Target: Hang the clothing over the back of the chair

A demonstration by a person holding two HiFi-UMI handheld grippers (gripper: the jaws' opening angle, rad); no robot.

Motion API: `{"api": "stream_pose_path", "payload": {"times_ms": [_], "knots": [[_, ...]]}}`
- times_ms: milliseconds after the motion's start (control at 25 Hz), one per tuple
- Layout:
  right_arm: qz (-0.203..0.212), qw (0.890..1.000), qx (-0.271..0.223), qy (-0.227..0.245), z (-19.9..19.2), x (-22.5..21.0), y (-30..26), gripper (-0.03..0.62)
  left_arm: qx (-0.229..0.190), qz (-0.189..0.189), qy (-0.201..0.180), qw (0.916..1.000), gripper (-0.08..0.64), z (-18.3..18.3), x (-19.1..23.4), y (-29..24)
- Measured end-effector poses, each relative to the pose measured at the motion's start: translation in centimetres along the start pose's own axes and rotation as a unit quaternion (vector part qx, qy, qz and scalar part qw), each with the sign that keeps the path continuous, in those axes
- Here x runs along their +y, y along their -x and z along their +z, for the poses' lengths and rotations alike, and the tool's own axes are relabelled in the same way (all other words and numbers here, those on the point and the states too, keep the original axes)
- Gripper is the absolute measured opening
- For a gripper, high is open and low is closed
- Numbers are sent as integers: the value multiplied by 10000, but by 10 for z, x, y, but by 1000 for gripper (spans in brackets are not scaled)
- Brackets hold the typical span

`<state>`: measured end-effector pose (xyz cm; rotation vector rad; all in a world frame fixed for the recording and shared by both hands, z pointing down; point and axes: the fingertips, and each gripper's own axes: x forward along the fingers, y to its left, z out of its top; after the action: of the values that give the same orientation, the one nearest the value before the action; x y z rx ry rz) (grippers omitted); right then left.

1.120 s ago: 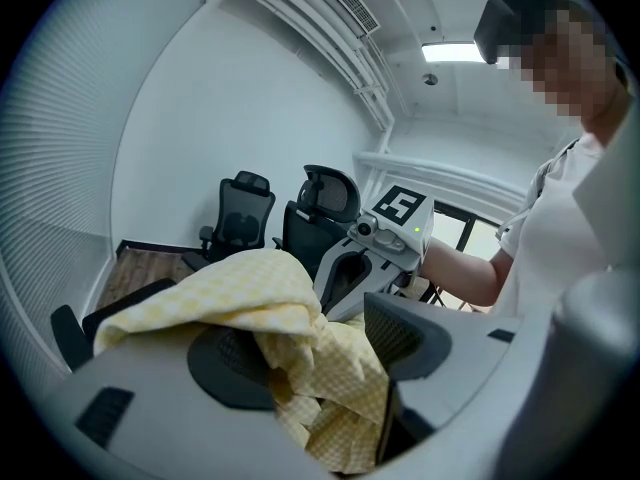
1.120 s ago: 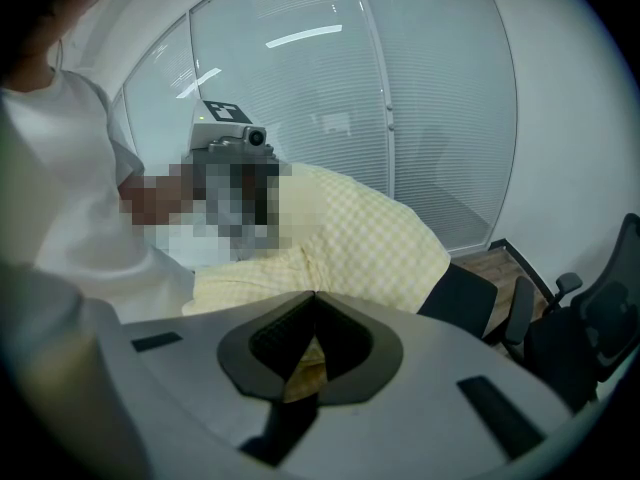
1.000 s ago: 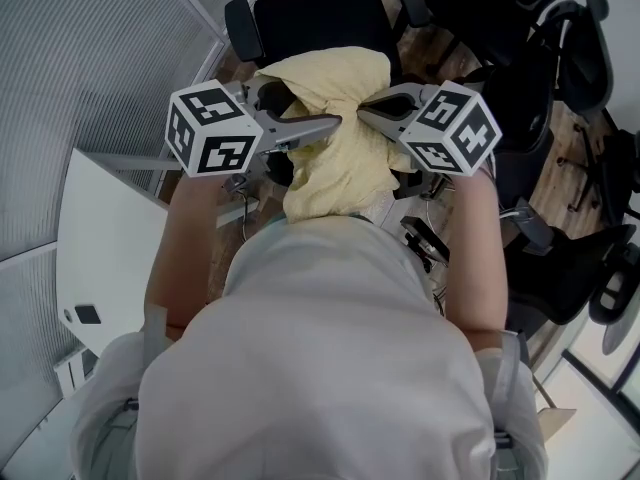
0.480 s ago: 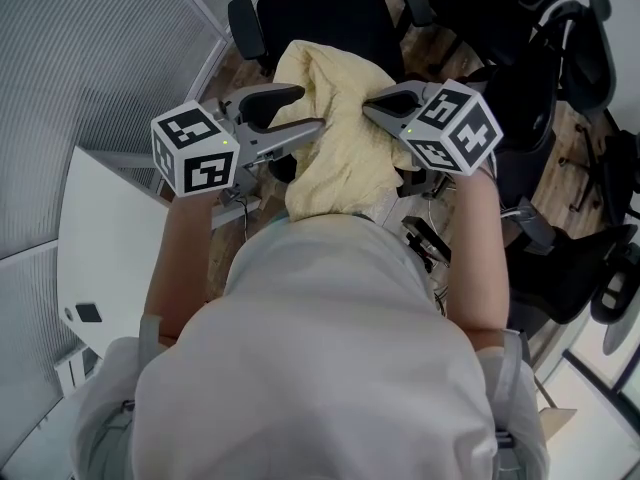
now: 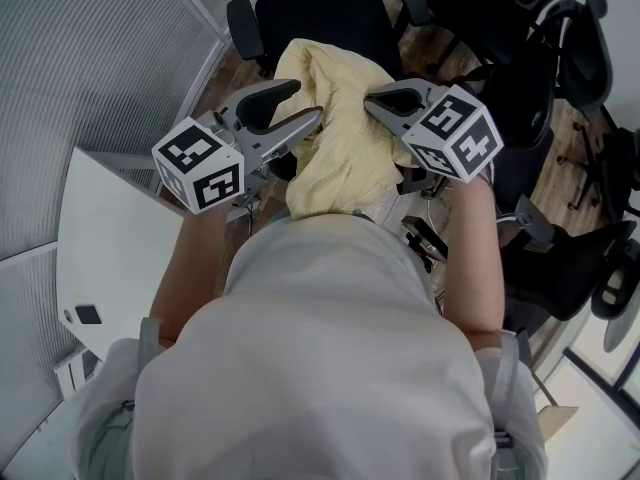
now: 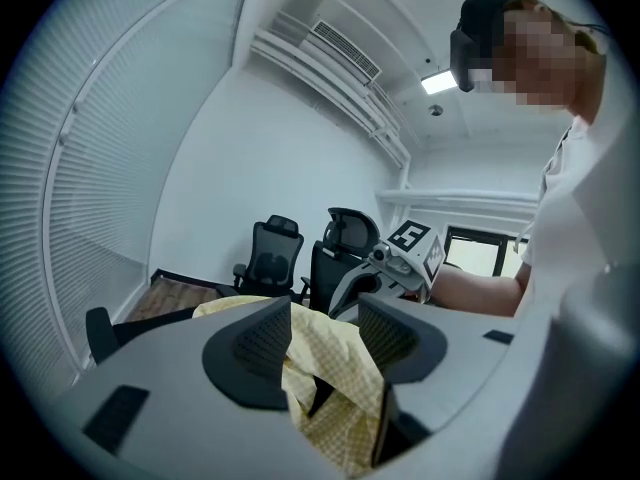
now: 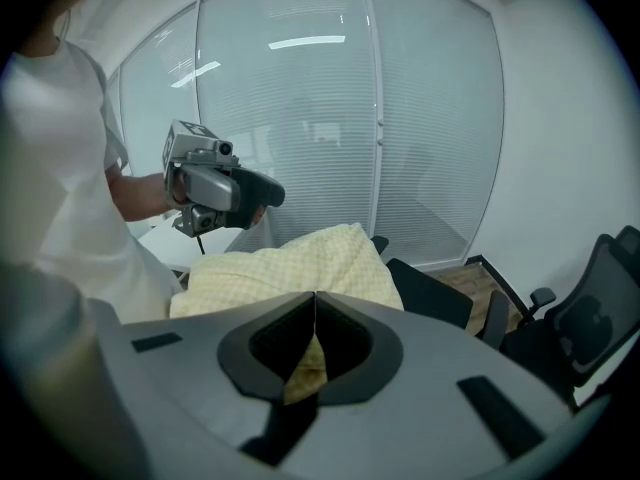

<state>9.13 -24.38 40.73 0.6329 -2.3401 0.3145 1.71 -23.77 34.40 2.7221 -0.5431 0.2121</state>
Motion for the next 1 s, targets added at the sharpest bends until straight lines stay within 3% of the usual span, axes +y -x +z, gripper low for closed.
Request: {"api": "stream_pose_path", "payload": {"times_ms": [200,400,840,1000], "knots": [[-218,9972,-721,-38,13,-4,14,21,-364,208,25,9991,127,12,3,8],[-567,9875,-1459,182,22,-6,29,21,-663,369,-4,9971,66,21,7,11],[-1174,9453,-3020,-384,41,-24,81,21,-872,610,-384,9936,41,35,7,7],[-1449,9323,-3311,-131,48,-24,98,21,-1232,814,-599,9872,35,52,6,13]]}}
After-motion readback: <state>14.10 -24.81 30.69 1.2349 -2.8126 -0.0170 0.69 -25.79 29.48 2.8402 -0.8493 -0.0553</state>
